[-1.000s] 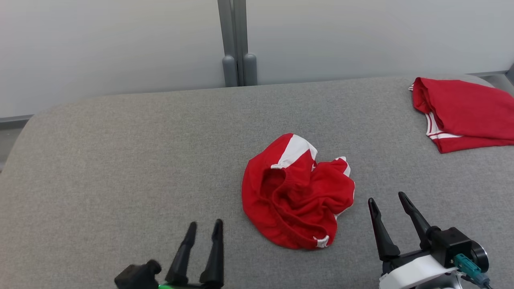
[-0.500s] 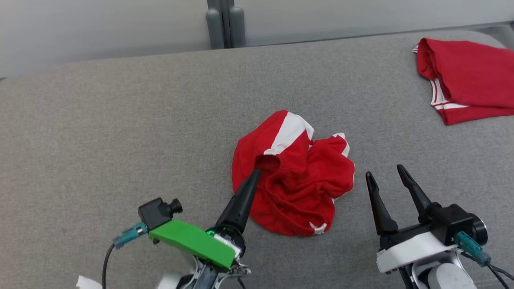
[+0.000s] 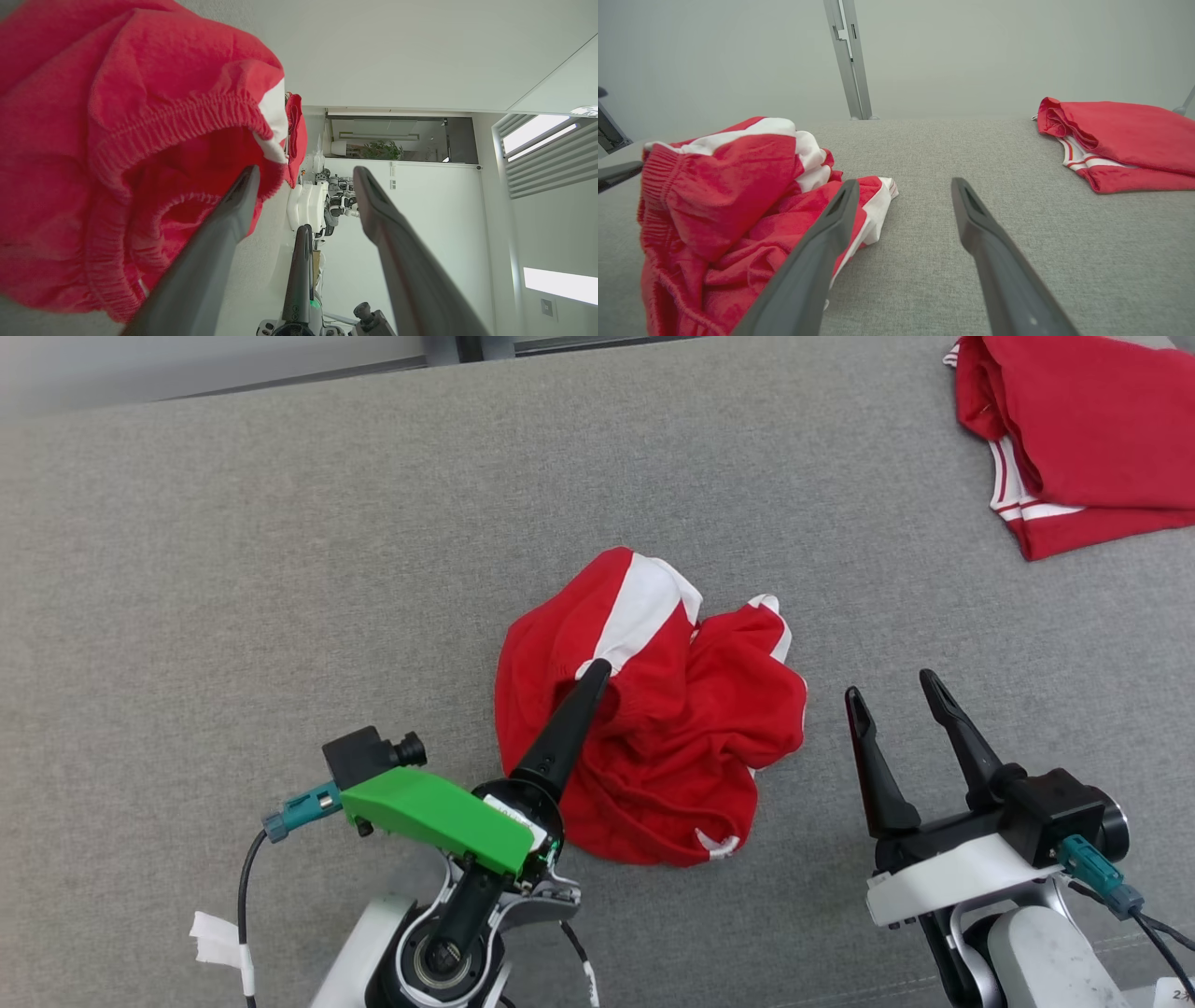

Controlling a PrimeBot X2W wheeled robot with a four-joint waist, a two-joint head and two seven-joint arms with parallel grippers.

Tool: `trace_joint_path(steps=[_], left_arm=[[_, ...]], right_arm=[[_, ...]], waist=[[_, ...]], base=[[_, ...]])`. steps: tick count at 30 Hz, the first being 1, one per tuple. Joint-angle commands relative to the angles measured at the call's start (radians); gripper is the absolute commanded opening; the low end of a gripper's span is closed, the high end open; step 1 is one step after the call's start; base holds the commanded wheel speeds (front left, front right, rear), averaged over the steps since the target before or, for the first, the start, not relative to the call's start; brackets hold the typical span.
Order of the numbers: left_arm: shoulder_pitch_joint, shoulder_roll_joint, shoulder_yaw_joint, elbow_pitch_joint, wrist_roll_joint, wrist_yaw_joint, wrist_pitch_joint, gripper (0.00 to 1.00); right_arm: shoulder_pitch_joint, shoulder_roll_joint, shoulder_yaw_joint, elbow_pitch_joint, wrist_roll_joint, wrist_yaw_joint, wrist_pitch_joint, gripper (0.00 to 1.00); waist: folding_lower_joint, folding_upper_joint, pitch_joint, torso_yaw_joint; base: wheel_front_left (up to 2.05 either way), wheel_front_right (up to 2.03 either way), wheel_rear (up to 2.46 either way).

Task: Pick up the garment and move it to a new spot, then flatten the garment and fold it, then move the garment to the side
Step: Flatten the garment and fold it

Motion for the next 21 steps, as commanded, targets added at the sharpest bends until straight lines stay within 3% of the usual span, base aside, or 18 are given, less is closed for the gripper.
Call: trace_joint_path(steps=[1,11,12,13,14,16,17,21], left_arm=[[-0.020,0.008,0.003,0.002,0.009,0.004,-0.001,1.00],[-0.053,0.010,0.012,0.030,0.029,0.018,-0.021,0.99],[-0.054,0.010,0.011,0.033,0.032,0.017,-0.020,0.93],[-0.059,0.013,0.011,0.037,0.041,0.016,-0.025,0.79],[-0.062,0.014,0.014,0.042,0.047,0.016,-0.031,0.49],[-0.064,0.016,0.014,0.054,0.056,0.014,-0.036,0.20],[-0.067,0.018,0.020,0.059,0.064,0.011,-0.048,0.00],[-0.072,0.027,0.018,0.081,0.084,-0.001,-0.060,0.00]], right_arm=[[-0.013,0.001,-0.001,-0.003,0.004,-0.001,0.000,1.00],[-0.028,0.006,0.001,0.005,0.010,-0.001,0.000,1.00],[-0.030,0.007,0.002,0.006,0.011,-0.001,0.000,1.00],[-0.031,0.008,0.003,0.007,0.011,-0.001,0.000,1.00],[-0.032,0.009,0.004,0.008,0.013,-0.001,0.000,1.00],[-0.033,0.012,0.007,0.010,0.015,-0.001,0.000,1.00],[-0.033,0.013,0.008,0.011,0.015,-0.001,0.000,1.00],[-0.037,0.017,0.013,0.014,0.018,-0.001,0.000,1.00]], waist=[[-0.0001,0.0000,0.019,-0.017],[-0.0001,0.0000,0.041,-0.037],[-0.0001,0.0000,0.040,-0.039],[-0.0001,0.0000,0.039,-0.041],[-0.0001,0.0000,0.038,-0.044],[-0.0001,0.0000,0.036,-0.048],[-0.0001,0.0000,0.035,-0.051],[-0.0001,0.0000,0.032,-0.061]], base=[[0.00,0.00,0.00],[0.00,0.00,0.00],[0.00,0.00,0.00],[0.00,0.00,0.00],[0.00,0.00,0.00],[0.00,0.00,0.00],[0.00,0.00,0.00],[0.00,0.00,0.00]])
